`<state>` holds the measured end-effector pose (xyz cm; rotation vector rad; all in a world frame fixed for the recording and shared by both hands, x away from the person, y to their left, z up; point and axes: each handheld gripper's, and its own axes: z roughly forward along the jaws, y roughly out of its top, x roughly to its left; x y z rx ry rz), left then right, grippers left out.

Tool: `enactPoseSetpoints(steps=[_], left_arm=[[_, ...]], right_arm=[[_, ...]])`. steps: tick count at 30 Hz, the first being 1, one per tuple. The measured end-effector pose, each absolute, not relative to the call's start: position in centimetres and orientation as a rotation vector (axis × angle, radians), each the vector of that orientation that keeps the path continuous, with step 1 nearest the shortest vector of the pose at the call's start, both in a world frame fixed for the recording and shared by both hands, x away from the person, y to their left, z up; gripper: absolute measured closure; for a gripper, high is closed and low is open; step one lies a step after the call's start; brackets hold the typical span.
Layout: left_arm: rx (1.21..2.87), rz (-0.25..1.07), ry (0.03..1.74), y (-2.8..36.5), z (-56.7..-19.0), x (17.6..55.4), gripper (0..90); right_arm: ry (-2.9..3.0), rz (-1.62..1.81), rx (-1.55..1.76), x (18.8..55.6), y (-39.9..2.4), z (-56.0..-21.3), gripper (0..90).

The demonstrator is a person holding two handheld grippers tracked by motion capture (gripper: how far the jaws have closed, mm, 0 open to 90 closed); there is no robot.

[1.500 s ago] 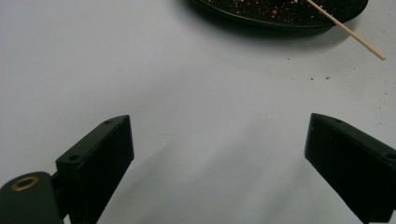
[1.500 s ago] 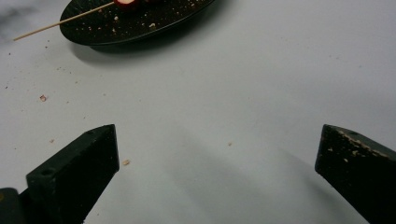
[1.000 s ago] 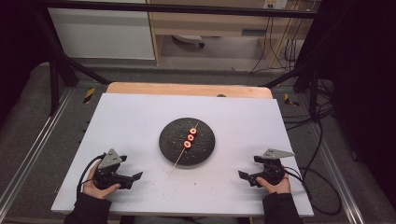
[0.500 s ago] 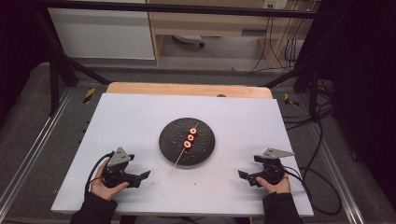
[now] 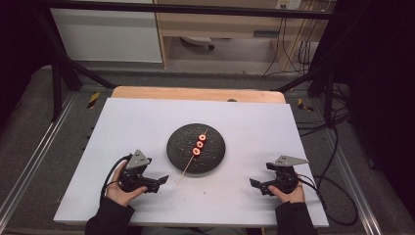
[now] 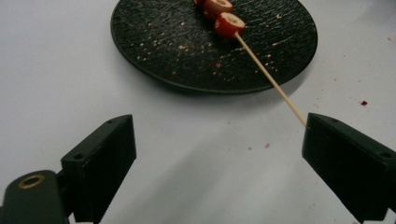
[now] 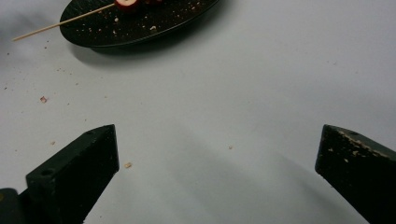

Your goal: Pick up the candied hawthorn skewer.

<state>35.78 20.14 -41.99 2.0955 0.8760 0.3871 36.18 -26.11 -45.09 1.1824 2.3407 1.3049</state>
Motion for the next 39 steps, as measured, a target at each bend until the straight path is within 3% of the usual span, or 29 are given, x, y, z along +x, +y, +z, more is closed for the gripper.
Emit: enactPoseSetpoints(steps=[10, 16, 22, 26, 39], left_arm=[[2.153, 0.406, 0.885, 16.2, -41.1, 37.2, 12.4], [2.192, 0.396, 0.916, 14.0, -41.0, 38.5, 19.7], [2.222, 0.354, 0.965, 12.3, -41.3, 39.4, 34.5], [2.248, 0.344, 0.991, 11.3, -41.4, 39.9, 49.9], [2.340, 0.342, 1.037, 9.4, -41.9, 41.1, 76.1]], right_arm=[[2.339, 1.306, 1.187, 36.2, -26.0, -45.1, 0.5], [2.342, 1.304, 1.182, 36.2, -26.1, -45.1, 0.5], [2.343, 1.305, 1.179, 36.2, -26.1, -45.1, 0.5], [2.340, 1.309, 1.176, 36.2, -26.1, -45.0, 0.5], [2.340, 1.315, 1.182, 36.2, -26.2, -45.0, 0.5]])
